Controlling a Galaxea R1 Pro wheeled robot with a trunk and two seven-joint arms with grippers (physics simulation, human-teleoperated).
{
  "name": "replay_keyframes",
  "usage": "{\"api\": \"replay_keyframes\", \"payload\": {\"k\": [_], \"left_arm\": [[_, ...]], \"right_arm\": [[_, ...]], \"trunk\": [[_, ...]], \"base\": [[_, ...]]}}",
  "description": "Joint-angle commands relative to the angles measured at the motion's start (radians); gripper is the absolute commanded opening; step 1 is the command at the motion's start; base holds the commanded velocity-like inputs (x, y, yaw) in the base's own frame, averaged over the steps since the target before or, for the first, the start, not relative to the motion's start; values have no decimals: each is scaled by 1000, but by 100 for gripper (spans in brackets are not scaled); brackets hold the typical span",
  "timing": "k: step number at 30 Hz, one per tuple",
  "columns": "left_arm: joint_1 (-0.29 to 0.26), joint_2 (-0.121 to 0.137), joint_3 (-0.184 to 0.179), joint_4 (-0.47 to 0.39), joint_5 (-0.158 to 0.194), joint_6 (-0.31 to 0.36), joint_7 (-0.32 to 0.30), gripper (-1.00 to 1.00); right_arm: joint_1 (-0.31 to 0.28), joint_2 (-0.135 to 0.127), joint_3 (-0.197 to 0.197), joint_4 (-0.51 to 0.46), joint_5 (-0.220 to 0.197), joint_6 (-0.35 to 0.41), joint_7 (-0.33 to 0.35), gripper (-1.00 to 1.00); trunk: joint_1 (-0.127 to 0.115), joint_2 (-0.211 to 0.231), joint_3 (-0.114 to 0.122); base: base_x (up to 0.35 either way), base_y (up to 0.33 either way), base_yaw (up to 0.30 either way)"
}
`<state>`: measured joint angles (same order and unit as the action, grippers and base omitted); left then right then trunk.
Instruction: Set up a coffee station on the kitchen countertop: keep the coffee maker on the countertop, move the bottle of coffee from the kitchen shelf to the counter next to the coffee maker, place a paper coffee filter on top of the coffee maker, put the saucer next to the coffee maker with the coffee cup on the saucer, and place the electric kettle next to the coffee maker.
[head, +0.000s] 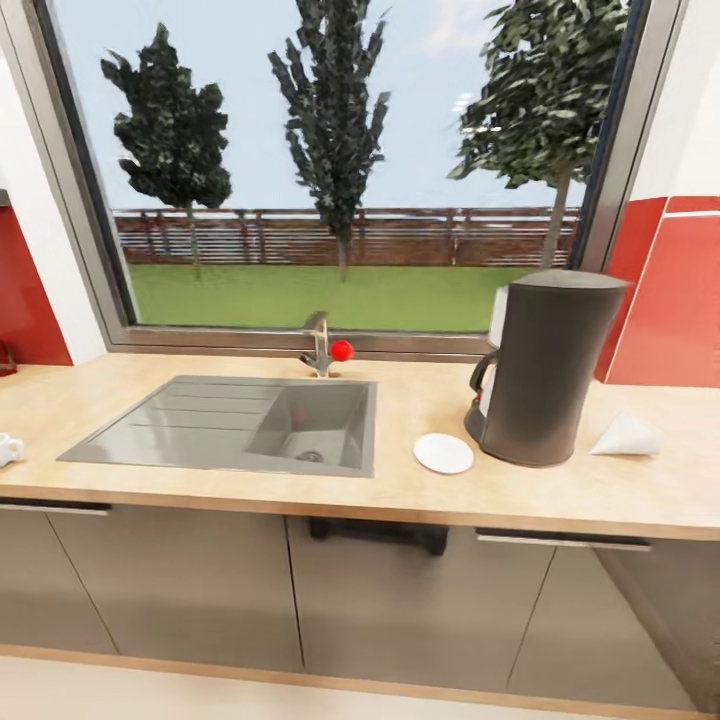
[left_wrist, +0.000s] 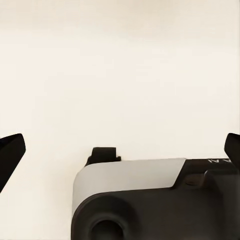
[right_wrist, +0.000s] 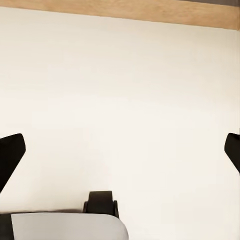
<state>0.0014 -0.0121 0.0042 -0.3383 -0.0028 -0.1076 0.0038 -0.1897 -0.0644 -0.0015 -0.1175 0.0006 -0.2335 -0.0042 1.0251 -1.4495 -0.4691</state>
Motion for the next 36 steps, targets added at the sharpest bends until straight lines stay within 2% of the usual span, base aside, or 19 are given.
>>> {"api": "replay_keyframes", "payload": {"k": [1, 15, 31, 36], "left_arm": [[0, 0, 0, -1, 0, -2, 0, 100], [0, 0, 0, 1, -2, -3, -1, 100], [0, 0, 0, -1, -2, -3, -1, 100], [0, 0, -2, -1, -2, -2, -1, 100]], "right_arm": [[-1, 0, 0, 1, -1, -4, 0, 100], [-1, 0, 0, 1, -1, -4, -1, 100], [1, 0, 1, 28, 2, -4, 3, 100], [1, 1, 1, 28, 2, -4, 3, 100]], "trunk": [[0, 0, -1], [0, 0, -1], [0, 0, -1], [0, 0, -1]], "base": [[-54, -303, 0], [-102, -174, 143], [-198, -246, 11], [-60, -294, 0]]}}
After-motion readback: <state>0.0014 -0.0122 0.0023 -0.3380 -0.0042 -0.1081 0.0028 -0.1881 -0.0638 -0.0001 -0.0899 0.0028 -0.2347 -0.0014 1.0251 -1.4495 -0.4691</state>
